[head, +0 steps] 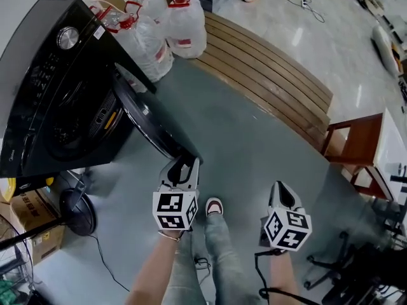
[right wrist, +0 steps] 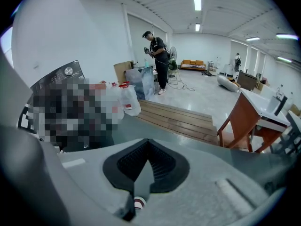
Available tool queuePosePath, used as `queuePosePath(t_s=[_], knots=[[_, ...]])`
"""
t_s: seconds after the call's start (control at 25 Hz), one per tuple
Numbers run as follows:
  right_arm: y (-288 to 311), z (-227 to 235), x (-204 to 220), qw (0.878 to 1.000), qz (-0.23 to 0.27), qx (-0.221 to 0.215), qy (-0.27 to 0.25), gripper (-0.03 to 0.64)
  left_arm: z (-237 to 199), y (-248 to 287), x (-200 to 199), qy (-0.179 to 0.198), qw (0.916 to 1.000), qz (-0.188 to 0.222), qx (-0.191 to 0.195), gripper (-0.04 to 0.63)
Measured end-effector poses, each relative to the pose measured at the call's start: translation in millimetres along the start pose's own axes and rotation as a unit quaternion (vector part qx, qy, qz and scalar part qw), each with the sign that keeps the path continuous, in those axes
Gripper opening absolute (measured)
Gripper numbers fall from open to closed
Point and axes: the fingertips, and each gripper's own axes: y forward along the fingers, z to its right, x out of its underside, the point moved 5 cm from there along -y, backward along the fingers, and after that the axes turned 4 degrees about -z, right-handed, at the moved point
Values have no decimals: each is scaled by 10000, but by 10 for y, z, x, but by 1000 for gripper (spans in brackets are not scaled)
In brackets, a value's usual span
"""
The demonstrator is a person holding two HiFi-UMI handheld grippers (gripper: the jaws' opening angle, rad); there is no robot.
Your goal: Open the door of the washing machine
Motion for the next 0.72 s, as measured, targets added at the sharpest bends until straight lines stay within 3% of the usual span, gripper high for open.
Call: queuePosePath(t_s=[0.72], knots=[[-104, 617, 100, 9974, 58, 401, 595, 5, 415, 616, -395, 32, 9998, 61, -187, 118]])
